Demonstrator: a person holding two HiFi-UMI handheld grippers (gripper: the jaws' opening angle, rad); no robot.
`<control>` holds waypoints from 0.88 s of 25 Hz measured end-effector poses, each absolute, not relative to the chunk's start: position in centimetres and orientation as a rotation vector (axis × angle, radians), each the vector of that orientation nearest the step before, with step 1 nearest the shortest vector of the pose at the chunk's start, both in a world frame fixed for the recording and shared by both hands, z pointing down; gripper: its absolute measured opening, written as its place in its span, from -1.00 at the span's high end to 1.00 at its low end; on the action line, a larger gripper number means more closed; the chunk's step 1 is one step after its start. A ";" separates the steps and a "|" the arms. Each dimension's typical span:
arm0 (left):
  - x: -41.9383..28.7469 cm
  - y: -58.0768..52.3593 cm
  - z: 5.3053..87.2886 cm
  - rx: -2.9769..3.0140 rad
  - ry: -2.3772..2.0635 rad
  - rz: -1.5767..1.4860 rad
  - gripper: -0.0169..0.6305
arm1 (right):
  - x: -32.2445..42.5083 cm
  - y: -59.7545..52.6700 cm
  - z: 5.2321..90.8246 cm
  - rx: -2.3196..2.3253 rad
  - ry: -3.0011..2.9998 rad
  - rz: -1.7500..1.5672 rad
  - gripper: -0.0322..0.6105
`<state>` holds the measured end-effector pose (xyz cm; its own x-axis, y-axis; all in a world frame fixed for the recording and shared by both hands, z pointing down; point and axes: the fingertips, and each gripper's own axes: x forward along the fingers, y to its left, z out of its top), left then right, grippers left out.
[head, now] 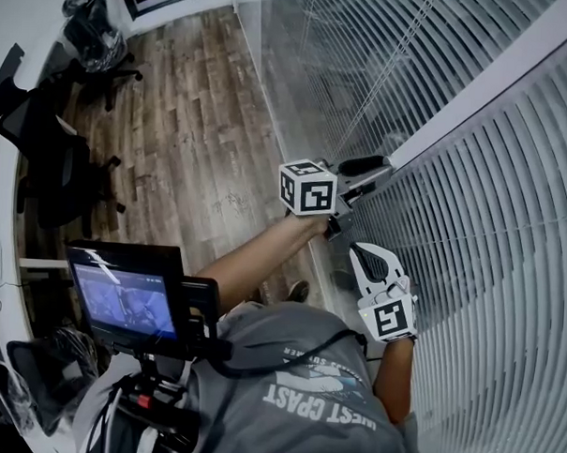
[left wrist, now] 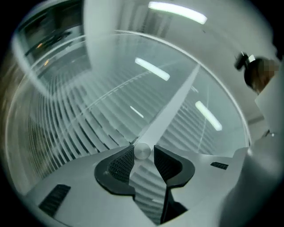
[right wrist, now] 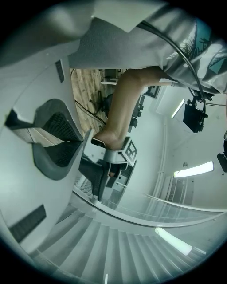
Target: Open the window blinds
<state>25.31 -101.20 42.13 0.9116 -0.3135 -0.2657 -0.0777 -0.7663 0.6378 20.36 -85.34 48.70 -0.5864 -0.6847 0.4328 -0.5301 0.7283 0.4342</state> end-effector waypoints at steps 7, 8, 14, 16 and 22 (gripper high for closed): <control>20.9 -96.6 38.1 3.328 -0.616 -0.190 0.94 | 20.4 -86.4 42.1 1.101 -2.549 -0.307 0.92; 20.2 -96.2 37.6 3.373 -0.641 -0.199 0.94 | 20.7 -86.5 41.6 1.132 -2.556 -0.283 0.92; 17.2 -95.0 37.0 3.450 -0.761 -0.205 0.94 | 21.5 -86.7 39.1 1.260 -2.589 -0.286 0.92; 16.8 -95.1 37.6 3.439 -0.778 -0.195 0.94 | 21.8 -87.1 39.5 1.278 -2.553 -0.299 0.92; 16.4 -95.1 38.2 3.428 -0.781 -0.175 0.94 | 22.2 -87.4 40.0 1.295 -2.525 -0.271 0.92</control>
